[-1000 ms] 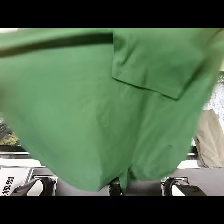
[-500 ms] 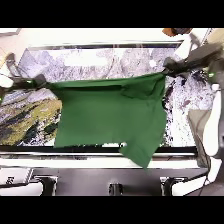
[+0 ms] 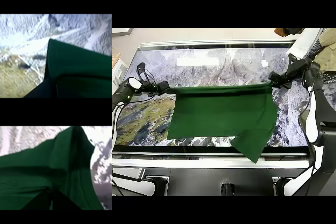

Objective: Fold the clothes and pants, and hang the long-sleeved shirts on hangers.

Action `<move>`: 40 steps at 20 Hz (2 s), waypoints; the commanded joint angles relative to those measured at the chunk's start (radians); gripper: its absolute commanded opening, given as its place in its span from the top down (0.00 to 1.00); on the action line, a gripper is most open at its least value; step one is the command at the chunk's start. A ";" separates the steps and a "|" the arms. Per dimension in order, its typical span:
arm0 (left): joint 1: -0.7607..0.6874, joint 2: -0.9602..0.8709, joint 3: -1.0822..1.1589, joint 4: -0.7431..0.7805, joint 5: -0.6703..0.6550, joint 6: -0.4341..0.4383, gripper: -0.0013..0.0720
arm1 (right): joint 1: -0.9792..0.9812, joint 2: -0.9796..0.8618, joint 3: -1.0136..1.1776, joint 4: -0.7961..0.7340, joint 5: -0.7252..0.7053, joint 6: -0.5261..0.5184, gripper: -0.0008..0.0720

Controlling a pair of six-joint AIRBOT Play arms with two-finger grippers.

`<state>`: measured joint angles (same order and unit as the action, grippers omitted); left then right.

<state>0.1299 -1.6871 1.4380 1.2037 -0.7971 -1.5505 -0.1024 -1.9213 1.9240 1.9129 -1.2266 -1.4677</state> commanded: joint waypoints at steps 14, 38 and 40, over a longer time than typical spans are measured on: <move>-0.027 -0.075 -0.022 -0.011 -0.336 0.003 0.75 | 0.001 -0.058 -0.003 -0.066 -0.269 0.043 0.92; 0.253 0.277 -0.291 0.068 -0.537 0.006 0.15 | -0.274 0.698 -1.308 0.206 -0.147 -0.226 0.38; 0.248 0.277 -0.291 0.066 -0.537 0.005 0.15 | -0.274 0.695 -1.354 0.255 -0.087 -0.250 0.38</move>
<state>0.3824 -1.4136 1.1515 1.2720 -1.3357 -1.5448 -0.3759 -1.2381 0.6708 2.1120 -1.4055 -1.6878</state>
